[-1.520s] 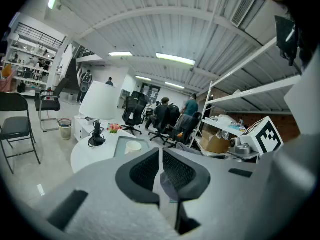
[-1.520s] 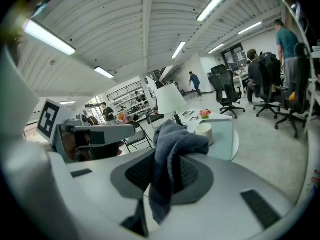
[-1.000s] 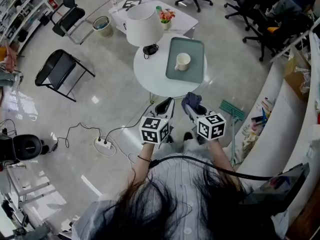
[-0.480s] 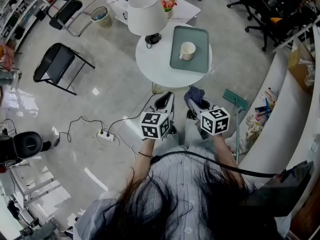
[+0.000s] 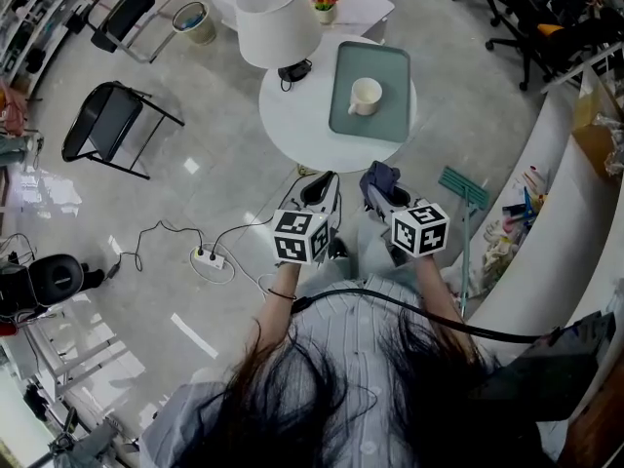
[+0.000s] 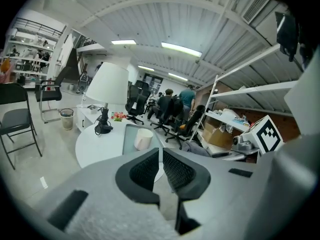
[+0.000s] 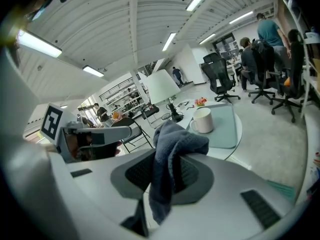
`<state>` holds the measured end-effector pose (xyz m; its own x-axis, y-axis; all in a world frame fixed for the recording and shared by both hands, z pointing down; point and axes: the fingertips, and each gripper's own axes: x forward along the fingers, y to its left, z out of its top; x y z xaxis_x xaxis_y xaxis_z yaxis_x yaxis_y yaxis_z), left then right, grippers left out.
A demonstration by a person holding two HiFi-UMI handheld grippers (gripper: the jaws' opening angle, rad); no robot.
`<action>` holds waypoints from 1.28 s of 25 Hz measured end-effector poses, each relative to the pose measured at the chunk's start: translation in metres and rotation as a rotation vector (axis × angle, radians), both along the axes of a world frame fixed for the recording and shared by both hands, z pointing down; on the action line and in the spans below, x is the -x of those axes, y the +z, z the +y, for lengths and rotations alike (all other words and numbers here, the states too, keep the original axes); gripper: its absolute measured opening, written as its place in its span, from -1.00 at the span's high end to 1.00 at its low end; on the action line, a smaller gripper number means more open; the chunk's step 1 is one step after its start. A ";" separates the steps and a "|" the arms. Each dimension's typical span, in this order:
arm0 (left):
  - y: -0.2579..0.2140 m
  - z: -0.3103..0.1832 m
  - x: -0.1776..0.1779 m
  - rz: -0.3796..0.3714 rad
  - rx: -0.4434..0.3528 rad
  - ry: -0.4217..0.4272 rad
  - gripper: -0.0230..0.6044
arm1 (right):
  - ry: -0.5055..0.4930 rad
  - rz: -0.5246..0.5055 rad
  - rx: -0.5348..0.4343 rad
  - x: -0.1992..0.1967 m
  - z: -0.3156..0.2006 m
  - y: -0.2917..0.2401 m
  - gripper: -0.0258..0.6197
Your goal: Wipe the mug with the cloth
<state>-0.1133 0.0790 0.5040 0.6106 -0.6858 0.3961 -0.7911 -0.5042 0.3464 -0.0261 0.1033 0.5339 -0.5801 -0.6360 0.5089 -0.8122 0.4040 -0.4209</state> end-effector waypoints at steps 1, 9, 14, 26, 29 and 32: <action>0.000 -0.006 -0.004 0.010 0.000 0.001 0.81 | 0.000 -0.003 0.004 -0.003 -0.007 0.001 0.65; 0.016 -0.052 -0.029 -0.003 0.032 -0.029 0.80 | -0.050 -0.001 0.049 -0.026 -0.057 0.020 0.65; 0.037 -0.079 -0.034 -0.074 0.072 -0.060 0.80 | -0.106 0.003 0.088 -0.031 -0.084 0.038 0.65; 0.070 -0.120 -0.044 -0.208 0.131 -0.131 0.80 | -0.273 0.029 0.126 -0.039 -0.122 0.061 0.65; 0.078 -0.127 -0.044 -0.233 0.144 -0.159 0.80 | -0.319 0.035 0.125 -0.043 -0.129 0.063 0.65; 0.082 -0.132 -0.046 -0.258 0.155 -0.170 0.80 | -0.338 0.034 0.125 -0.048 -0.136 0.064 0.65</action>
